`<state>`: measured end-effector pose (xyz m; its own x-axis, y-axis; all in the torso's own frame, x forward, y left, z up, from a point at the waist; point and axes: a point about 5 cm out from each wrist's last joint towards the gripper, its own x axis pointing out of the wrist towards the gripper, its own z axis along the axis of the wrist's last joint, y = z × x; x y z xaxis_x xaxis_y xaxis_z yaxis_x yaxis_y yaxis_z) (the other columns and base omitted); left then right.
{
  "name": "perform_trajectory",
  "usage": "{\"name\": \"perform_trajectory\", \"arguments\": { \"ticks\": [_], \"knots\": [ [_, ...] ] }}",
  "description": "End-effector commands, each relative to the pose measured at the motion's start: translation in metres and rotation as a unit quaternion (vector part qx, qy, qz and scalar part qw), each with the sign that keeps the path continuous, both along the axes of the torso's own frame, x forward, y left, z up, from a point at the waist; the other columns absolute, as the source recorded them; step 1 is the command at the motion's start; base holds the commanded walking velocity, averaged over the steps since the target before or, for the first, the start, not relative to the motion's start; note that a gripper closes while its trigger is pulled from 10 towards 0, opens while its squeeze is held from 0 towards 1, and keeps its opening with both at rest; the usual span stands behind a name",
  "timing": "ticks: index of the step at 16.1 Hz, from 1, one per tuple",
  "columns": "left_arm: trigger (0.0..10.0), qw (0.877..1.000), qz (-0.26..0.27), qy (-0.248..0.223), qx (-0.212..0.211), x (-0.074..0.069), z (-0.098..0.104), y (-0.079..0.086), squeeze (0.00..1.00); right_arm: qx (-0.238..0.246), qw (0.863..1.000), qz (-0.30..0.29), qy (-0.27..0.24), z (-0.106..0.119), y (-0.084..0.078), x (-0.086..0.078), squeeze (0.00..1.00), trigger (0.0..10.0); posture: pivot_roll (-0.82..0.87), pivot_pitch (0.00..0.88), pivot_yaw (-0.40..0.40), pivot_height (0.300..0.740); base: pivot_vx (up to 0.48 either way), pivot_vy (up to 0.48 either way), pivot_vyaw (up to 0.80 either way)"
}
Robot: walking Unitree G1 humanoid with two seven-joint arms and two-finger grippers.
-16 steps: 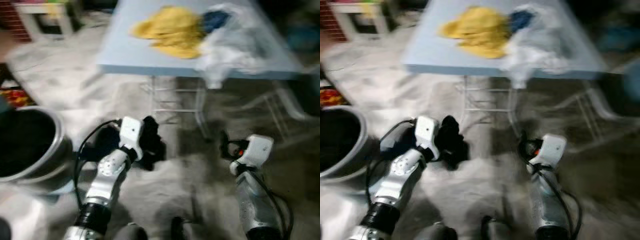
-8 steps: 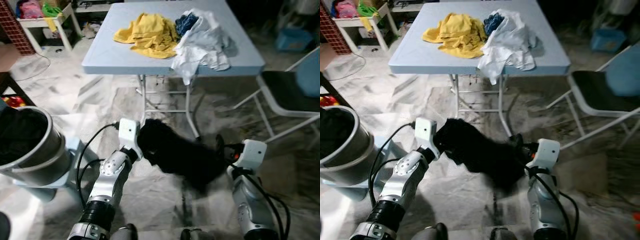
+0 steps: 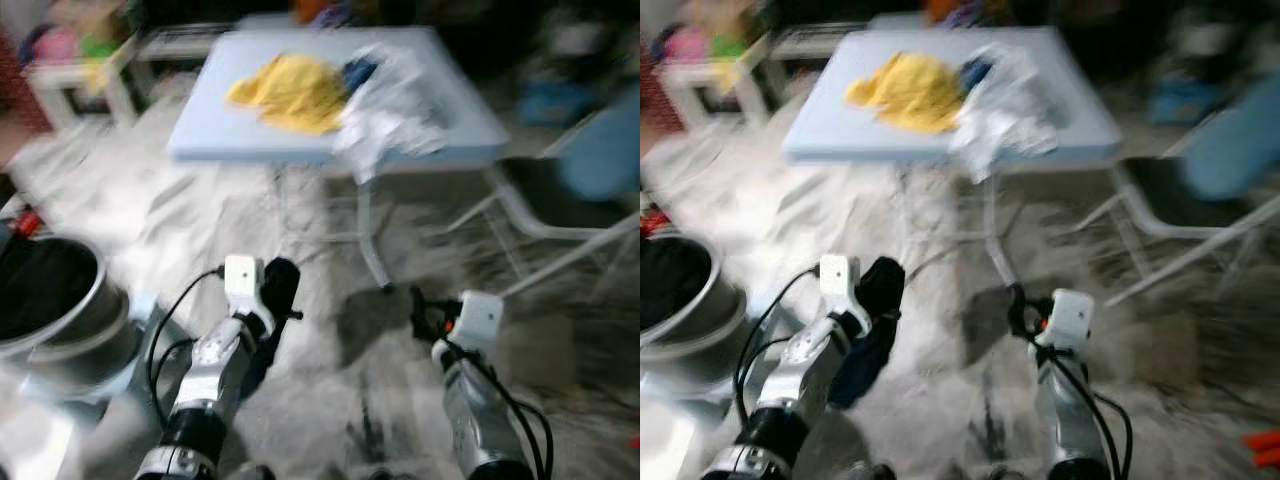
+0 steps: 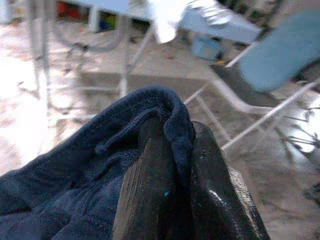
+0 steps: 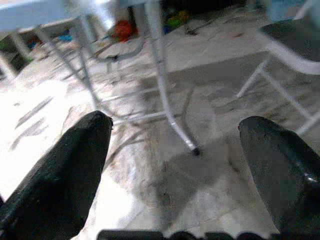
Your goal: Hang hanger
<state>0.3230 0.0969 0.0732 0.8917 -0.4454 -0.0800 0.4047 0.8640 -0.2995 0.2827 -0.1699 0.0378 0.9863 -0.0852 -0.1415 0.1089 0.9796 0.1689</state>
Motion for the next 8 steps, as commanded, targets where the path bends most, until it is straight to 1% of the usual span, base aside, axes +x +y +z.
{"name": "perform_trajectory", "arguments": {
  "ticks": [1,3,6,8],
  "knots": [
    [10.0,1.0,-0.01,-0.011,-0.008,-0.001,0.0009,-0.0041,0.0,-0.002,1.0,0.016,0.002,-0.0007,0.0073,0.0031,0.0,10.0,-0.06,0.03,0.032,0.74,0.319,0.36,-0.52],
    [10.0,1.0,-0.015,-0.013,-0.021,0.0004,0.0038,-0.0086,0.0,-0.002,1.0,0.012,0.0,0.0003,0.0042,0.0039,0.0,10.0,-0.08,0.031,0.033,0.74,0.296,0.379,0.0],
    [10.0,1.0,-0.01,-0.008,-0.028,0.0018,0.0036,-0.0098,0.0,-0.006,1.0,0.006,-0.002,-0.0004,-0.0002,0.0028,0.0,10.0,-0.09,0.052,0.044,0.74,0.294,0.379,0.0],
    [10.0,1.0,-0.018,-0.006,-0.024,-0.0007,0.0002,-0.0103,0.0,-0.008,1.0,0.009,-0.005,-0.0004,0.0027,0.0034,0.0,10.0,-0.09,0.056,0.048,0.74,0.294,0.379,0.0]
  ]
}}
